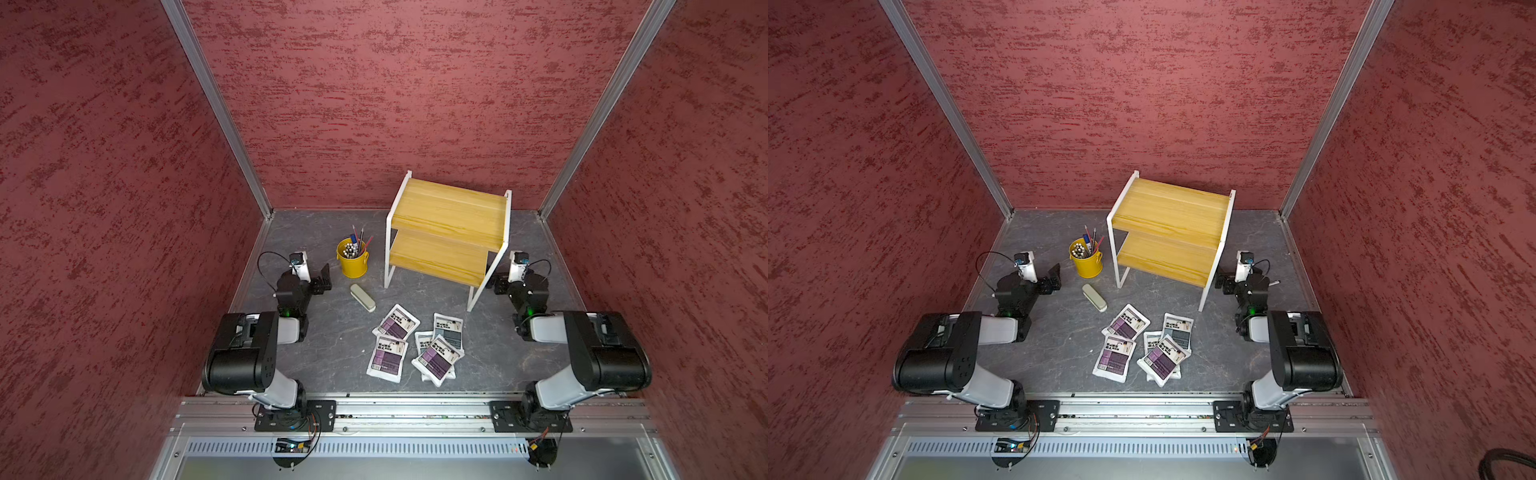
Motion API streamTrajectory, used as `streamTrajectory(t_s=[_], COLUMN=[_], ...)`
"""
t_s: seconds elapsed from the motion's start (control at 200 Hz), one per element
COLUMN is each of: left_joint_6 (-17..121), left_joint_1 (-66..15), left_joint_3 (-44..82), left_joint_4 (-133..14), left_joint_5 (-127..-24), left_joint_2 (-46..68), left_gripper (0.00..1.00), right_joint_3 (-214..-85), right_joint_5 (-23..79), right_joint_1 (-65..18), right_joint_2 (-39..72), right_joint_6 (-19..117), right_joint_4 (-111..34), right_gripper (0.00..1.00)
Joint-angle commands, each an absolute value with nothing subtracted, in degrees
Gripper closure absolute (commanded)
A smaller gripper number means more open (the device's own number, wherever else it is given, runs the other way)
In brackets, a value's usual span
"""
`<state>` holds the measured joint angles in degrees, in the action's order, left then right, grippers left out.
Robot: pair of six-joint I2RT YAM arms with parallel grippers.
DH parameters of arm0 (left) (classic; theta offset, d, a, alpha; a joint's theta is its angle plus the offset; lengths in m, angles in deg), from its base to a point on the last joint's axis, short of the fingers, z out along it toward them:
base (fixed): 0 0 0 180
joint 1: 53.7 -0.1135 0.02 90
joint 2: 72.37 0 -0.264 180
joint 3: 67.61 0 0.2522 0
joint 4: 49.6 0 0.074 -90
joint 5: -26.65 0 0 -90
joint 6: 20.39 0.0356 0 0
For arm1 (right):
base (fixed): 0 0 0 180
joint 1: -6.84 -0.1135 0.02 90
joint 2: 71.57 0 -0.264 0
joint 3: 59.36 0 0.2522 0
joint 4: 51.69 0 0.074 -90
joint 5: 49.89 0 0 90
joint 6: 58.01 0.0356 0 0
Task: Place the bagged coffee beans on the shelf by color
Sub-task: Adjust the shelf at the center of the board.
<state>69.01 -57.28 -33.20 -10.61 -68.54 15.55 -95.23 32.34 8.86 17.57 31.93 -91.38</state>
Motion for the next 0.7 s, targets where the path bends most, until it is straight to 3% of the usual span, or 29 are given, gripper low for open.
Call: streamTrajectory(t_s=[0.0,0.696], left_joint_6=[68.73,69.58], left_joint_1=[-57.53,-56.39], left_joint_3=[-33.19,-32.29], left_joint_4=[-9.66,-11.32], left_joint_5=[-68.0,-66.01], left_joint_2=[15.54,15.72], left_gripper=[0.0,0.0], right_joint_3=[-95.03,-95.08], right_joint_5=[31.49,31.66], right_joint_1=[8.59,8.65], right_joint_2=[17.18,17.2], right_joint_6=[31.41,31.55], right_joint_4=[-91.01,-90.96], right_gripper=[0.02,0.02])
